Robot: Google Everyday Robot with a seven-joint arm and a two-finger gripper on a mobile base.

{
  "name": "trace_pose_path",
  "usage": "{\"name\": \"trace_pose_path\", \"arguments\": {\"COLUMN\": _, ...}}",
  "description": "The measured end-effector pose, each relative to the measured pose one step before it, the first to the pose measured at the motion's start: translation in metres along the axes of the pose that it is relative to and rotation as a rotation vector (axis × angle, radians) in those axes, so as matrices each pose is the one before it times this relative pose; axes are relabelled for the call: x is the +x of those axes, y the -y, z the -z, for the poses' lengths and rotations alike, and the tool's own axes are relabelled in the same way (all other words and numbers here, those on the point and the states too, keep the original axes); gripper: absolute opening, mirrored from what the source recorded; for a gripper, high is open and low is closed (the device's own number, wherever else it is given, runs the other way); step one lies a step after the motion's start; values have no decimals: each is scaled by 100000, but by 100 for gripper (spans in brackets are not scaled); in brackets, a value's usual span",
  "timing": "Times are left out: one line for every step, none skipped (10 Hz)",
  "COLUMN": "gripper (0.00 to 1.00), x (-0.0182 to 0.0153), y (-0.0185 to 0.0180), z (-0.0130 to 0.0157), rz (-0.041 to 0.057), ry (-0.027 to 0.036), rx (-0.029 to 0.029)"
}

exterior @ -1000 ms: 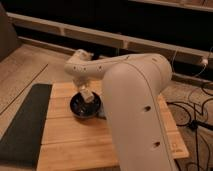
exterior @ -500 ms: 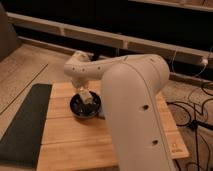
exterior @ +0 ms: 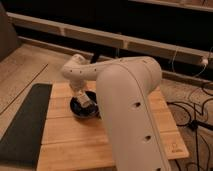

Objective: Place the bottle in the ceramic bowl

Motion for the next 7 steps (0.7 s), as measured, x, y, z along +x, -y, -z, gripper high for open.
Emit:
{"name": "trace_pose_path", "arguments": {"gripper": 4, "x": 317, "y": -189, "z": -517, "rz": -104, "ry": -1240, "rx": -844}}
{"name": "trace_pose_path", "arguments": {"gripper": 14, "x": 258, "y": -263, "z": -489, "rz": 80, "ry": -1101, "rx": -985}}
{"name": "trace_pose_path", "arguments": {"gripper": 20, "x": 68, "y": -21, "z": -166, "rz": 66, "ry": -320, "rx": -262}}
{"name": "trace_pose_path", "arguments": {"gripper": 34, "x": 207, "y": -92, "z": -402, "rz": 53, "ry": -879, "rx": -777}}
{"name": "trace_pose_path", "arguments": {"gripper": 43, "x": 77, "y": -44, "z": -159, "rz": -67, "ry": -441, "rx": -479}}
{"name": "trace_pose_path", "arguments": {"gripper": 52, "x": 69, "y": -47, "z": -179, "rz": -48, "ry": -457, "rx": -378}}
{"name": "trace_pose_path", "arguments": {"gripper": 66, "x": -28, "y": -142, "z": -143, "rz": -9, "ry": -412, "rx": -527}}
